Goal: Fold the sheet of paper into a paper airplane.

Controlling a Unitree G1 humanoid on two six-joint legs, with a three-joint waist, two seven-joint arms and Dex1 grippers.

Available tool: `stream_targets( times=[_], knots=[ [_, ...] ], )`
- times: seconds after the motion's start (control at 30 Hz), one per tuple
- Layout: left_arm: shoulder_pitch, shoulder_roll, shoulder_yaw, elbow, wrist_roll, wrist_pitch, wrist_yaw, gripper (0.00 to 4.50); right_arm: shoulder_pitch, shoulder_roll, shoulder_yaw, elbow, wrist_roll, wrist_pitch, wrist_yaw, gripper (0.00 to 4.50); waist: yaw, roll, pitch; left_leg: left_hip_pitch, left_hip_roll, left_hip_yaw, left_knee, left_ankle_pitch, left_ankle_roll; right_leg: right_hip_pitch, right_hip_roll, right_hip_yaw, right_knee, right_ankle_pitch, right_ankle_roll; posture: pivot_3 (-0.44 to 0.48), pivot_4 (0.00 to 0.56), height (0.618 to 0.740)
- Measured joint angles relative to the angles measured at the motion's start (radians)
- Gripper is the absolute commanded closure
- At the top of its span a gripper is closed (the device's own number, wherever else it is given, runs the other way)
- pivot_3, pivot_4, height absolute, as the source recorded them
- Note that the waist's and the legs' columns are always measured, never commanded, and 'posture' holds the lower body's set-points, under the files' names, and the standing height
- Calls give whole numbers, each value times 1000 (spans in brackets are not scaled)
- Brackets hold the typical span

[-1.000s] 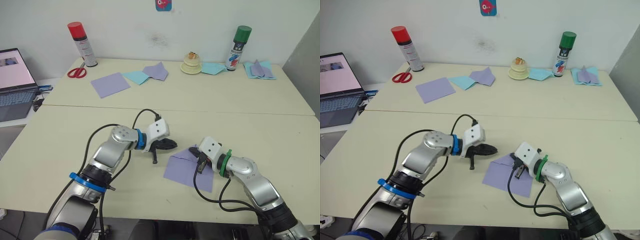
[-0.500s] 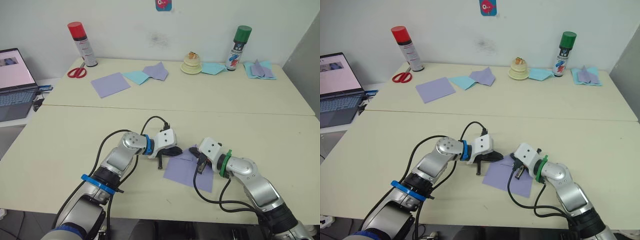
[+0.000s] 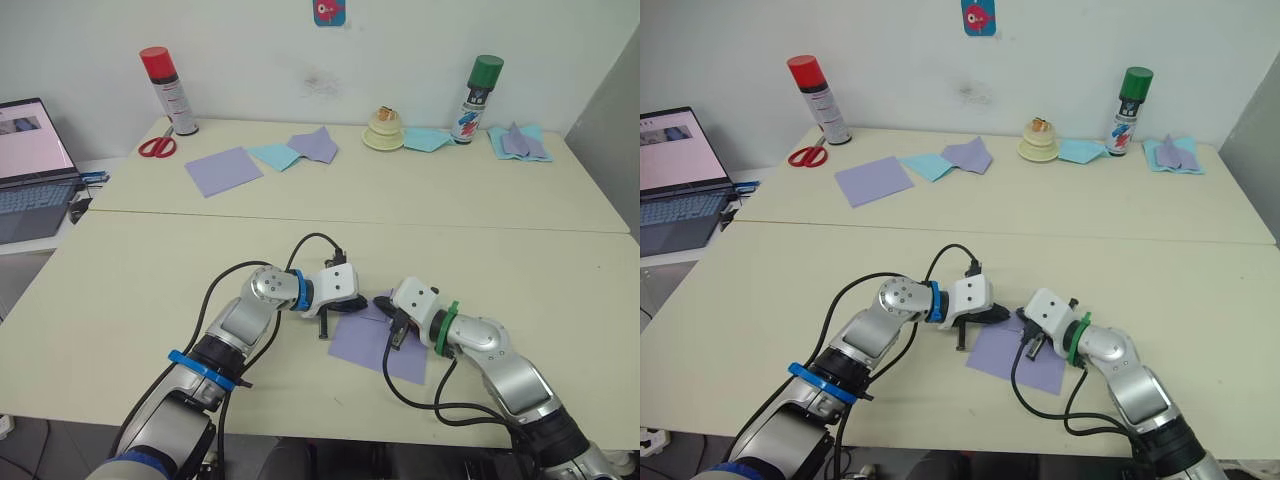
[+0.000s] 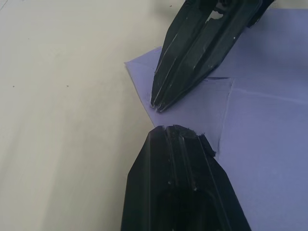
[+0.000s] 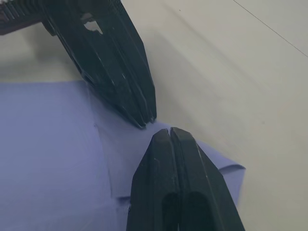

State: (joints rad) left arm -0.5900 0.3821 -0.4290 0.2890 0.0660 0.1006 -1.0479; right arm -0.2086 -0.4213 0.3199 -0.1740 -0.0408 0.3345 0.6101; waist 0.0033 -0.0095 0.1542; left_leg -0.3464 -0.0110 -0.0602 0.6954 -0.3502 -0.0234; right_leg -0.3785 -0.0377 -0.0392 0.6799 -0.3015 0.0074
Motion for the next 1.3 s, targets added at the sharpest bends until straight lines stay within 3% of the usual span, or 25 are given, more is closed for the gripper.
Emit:
stream_targets(
  times=[0.83,1.07,1.3],
  knots=[
    [-3,-27,-13,36,18,-7,14,4481,0,57,-87,-16,14,212,-98,4500,10,0,-18,3,-1,-3,0,-2,4,5,-1,-2,-1,0,0,0,150,717],
    [-7,-31,-13,36,19,-7,14,4481,12,67,-162,20,24,134,-155,4500,13,1,-17,2,-2,-3,0,-2,4,4,-1,-2,-2,0,0,0,150,717],
    [-10,-38,-13,36,19,4,21,4481,15,36,-137,-54,28,5,-78,4500,14,2,-16,1,-2,-3,0,-2,5,4,-1,-2,-2,0,0,0,150,717]
  ],
)
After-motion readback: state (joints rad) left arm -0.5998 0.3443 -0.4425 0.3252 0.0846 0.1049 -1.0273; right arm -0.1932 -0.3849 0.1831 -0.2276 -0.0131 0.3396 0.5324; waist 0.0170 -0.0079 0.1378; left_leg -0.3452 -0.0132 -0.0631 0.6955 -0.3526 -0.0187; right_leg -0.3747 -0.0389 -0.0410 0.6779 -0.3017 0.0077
